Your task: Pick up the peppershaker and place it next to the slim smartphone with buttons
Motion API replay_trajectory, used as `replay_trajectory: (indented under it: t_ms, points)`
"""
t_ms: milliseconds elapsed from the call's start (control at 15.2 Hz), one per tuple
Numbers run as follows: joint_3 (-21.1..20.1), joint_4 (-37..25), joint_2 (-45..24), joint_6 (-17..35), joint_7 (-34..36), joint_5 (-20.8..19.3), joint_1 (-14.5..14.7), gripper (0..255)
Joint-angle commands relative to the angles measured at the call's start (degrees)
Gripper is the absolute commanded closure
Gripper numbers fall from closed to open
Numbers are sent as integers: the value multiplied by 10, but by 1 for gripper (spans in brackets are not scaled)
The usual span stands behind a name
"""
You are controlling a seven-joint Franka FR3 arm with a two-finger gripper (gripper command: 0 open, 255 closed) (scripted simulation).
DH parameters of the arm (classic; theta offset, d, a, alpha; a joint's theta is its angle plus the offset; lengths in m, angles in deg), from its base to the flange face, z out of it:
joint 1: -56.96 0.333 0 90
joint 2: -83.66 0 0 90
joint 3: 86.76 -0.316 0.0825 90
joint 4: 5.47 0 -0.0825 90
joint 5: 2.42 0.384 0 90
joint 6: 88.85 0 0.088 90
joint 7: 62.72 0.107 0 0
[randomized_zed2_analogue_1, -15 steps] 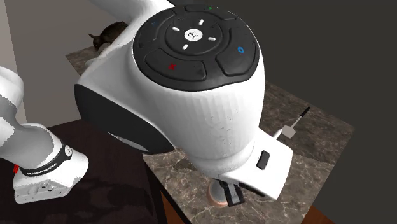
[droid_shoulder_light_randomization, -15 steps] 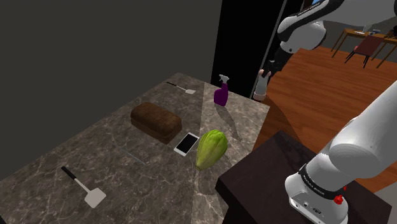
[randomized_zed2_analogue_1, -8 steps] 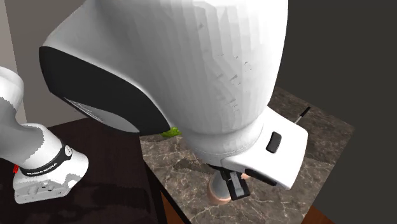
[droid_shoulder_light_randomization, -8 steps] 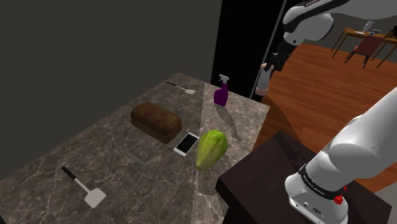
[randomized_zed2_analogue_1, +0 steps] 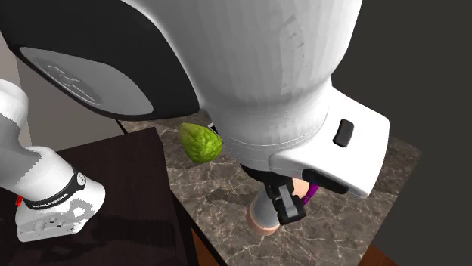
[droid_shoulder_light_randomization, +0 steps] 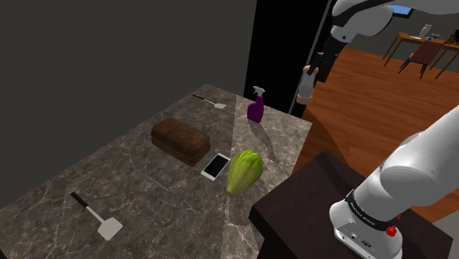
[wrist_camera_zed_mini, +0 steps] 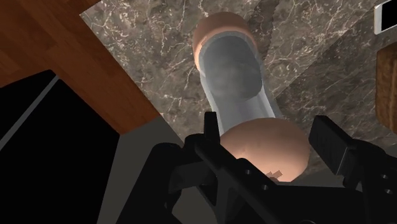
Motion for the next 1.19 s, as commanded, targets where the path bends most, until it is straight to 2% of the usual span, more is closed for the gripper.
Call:
replay_trajectory:
  t_ms: [0,528,1122]
  points:
    - [-14,4,4,4,25,-4,9,255]
    - [-82,8,-2,30,140,-12,54,255]
    - [-147,-39,-52,45,258,-10,108,255]
